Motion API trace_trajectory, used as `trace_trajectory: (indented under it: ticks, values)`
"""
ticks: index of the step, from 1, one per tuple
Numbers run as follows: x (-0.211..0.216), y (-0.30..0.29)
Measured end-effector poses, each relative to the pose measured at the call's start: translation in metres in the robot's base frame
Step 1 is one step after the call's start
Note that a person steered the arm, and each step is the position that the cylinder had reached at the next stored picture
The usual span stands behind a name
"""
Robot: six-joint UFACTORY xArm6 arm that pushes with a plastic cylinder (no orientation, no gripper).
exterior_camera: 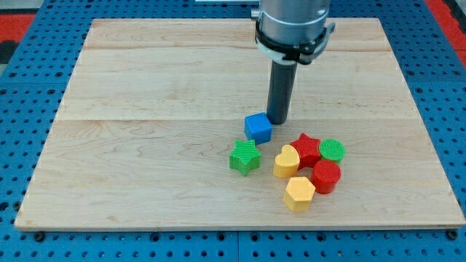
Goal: Move the green circle in between the yellow blocks
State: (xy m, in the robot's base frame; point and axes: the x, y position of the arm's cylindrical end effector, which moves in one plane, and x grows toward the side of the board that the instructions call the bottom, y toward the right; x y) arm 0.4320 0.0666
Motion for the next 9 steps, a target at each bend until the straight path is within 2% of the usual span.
trace_trajectory:
  ticks: [1,2,3,4,6,8,9]
  values:
    - [-0.018,0.049]
    - [0.021,0.092]
    - [0.089,0.095]
    - [0.104,0.07]
    - [0.105,0.066]
    - [0.117,0.021]
    - [0.104,0.033]
